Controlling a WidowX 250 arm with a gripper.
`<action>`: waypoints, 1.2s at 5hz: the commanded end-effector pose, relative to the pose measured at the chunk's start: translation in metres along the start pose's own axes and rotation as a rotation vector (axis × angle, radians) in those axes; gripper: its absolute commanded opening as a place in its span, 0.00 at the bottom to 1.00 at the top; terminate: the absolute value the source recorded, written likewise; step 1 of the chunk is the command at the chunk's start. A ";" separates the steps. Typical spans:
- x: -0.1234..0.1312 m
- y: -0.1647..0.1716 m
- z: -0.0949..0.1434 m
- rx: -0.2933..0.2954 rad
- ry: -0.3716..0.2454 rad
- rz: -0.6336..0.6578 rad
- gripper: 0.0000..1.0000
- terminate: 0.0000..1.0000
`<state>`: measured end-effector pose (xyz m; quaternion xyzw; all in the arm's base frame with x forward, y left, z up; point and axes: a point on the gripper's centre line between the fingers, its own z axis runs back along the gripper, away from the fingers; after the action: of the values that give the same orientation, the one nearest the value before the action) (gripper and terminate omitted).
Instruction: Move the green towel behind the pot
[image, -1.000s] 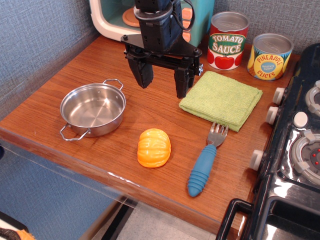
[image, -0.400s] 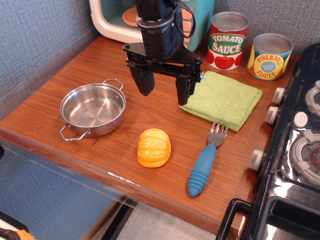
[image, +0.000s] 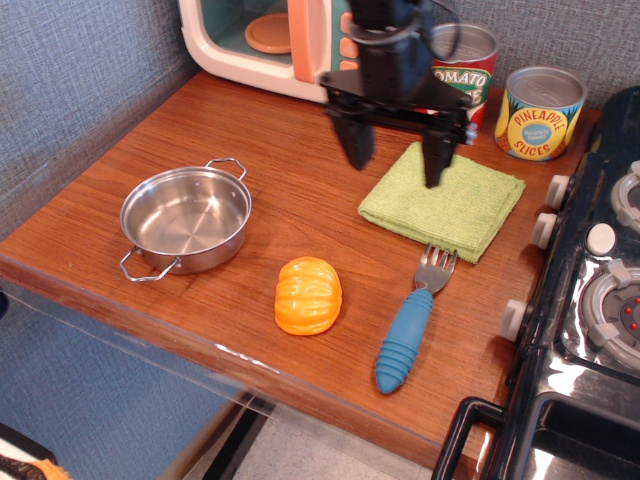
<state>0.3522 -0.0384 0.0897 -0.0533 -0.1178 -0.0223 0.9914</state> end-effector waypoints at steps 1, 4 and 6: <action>0.051 -0.011 -0.022 0.195 -0.025 -0.031 1.00 0.00; 0.063 0.009 -0.053 0.200 0.055 0.069 1.00 0.00; 0.057 0.019 -0.071 0.168 0.115 0.120 1.00 0.00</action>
<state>0.4193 -0.0330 0.0174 0.0273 -0.0354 0.0388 0.9982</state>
